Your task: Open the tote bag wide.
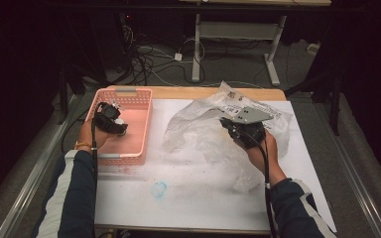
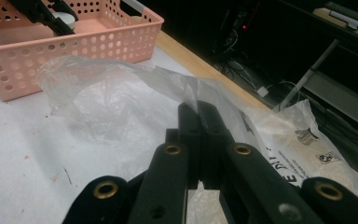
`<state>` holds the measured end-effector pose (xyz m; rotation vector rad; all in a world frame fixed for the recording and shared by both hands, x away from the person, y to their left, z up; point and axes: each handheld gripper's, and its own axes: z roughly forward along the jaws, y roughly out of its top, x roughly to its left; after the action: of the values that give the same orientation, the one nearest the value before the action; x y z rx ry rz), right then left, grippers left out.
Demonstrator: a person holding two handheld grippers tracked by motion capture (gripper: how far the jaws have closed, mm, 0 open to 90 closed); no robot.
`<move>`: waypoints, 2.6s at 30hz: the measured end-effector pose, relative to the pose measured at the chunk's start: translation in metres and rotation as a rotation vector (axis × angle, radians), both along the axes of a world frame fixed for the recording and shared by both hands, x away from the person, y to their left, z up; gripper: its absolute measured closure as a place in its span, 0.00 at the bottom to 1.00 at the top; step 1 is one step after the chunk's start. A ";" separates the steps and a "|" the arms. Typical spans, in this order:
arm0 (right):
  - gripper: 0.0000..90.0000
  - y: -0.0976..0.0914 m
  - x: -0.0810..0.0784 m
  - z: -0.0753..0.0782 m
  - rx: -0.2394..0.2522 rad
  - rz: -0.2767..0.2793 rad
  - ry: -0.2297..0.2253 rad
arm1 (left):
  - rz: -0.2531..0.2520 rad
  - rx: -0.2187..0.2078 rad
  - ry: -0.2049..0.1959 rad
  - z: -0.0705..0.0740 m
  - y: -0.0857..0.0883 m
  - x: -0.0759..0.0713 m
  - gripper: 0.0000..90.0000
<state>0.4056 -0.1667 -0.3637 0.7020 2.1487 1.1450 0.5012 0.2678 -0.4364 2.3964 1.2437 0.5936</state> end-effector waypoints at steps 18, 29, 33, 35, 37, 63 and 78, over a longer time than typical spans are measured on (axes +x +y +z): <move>1.00 0.000 0.013 0.015 0.009 -0.048 -0.022 | -0.032 -0.265 -0.285 0.041 -0.014 -0.032 0.54; 1.00 0.001 0.026 0.019 0.006 -0.087 -0.005 | -0.222 -0.312 -0.415 0.073 -0.067 -0.069 0.53; 1.00 0.002 0.029 0.024 -0.004 -0.102 -0.014 | -0.302 -0.322 -0.450 0.086 -0.088 -0.085 0.54; 1.00 0.003 0.028 0.029 -0.006 -0.101 -0.026 | -0.343 -0.336 -0.462 0.091 -0.099 -0.095 0.53; 1.00 0.005 0.026 0.033 -0.003 -0.098 -0.032 | -0.386 -0.340 -0.468 0.097 -0.110 -0.104 0.53; 1.00 0.027 0.003 0.051 0.020 0.009 -0.036 | -0.553 -0.214 -0.364 0.003 -0.249 -0.084 0.53; 1.00 0.027 0.003 0.044 0.032 0.022 -0.012 | -0.455 -0.195 -0.300 -0.019 -0.265 -0.057 0.43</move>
<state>0.4085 -0.1398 -0.3202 0.6859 2.1373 1.1944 0.4444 0.0027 -0.4557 2.2173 0.5768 0.6237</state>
